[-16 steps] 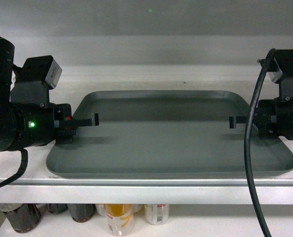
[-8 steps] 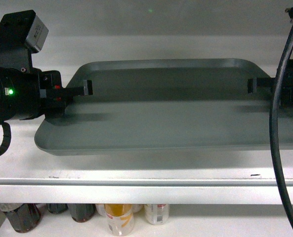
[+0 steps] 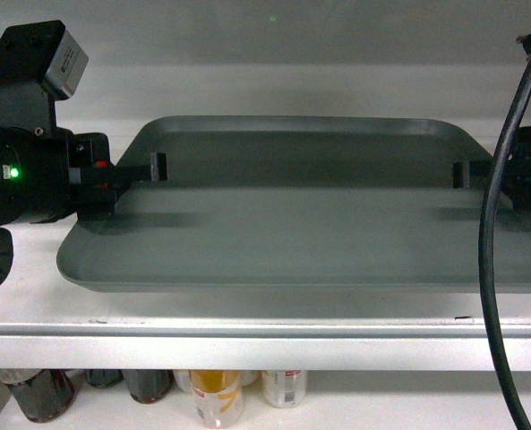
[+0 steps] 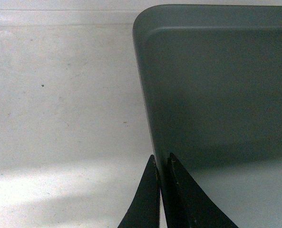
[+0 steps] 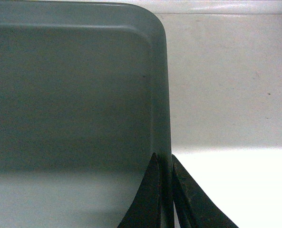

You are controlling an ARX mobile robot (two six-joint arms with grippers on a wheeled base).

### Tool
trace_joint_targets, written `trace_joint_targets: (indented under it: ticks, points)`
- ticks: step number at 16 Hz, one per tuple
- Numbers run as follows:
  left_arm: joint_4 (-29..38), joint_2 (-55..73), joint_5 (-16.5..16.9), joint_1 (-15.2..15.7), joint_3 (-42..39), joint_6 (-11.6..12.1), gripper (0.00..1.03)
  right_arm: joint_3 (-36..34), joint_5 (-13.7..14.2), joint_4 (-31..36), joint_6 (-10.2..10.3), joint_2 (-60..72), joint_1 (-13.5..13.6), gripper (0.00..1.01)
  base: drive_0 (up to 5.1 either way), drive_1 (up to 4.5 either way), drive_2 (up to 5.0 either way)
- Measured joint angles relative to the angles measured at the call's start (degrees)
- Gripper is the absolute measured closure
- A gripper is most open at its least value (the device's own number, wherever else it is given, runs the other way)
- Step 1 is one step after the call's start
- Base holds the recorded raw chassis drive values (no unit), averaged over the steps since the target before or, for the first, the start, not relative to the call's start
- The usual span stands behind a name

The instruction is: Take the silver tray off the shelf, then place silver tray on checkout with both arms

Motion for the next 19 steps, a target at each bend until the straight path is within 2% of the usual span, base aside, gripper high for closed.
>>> trace_joint_targets:
  ticks: [13,19]
  points:
    - [0.02,0.0,0.0,0.02,0.0,0.02,1.0,0.0,0.0,-0.02,0.0,0.0,0.0,0.98,0.0,0.0,0.0]
    - [-0.04,-0.07,0.0,0.0,-0.04,0.07,1.0,-0.02,-0.04,-0.17,0.0,-0.04,0.02,0.98,0.0,-3.77,3.7]
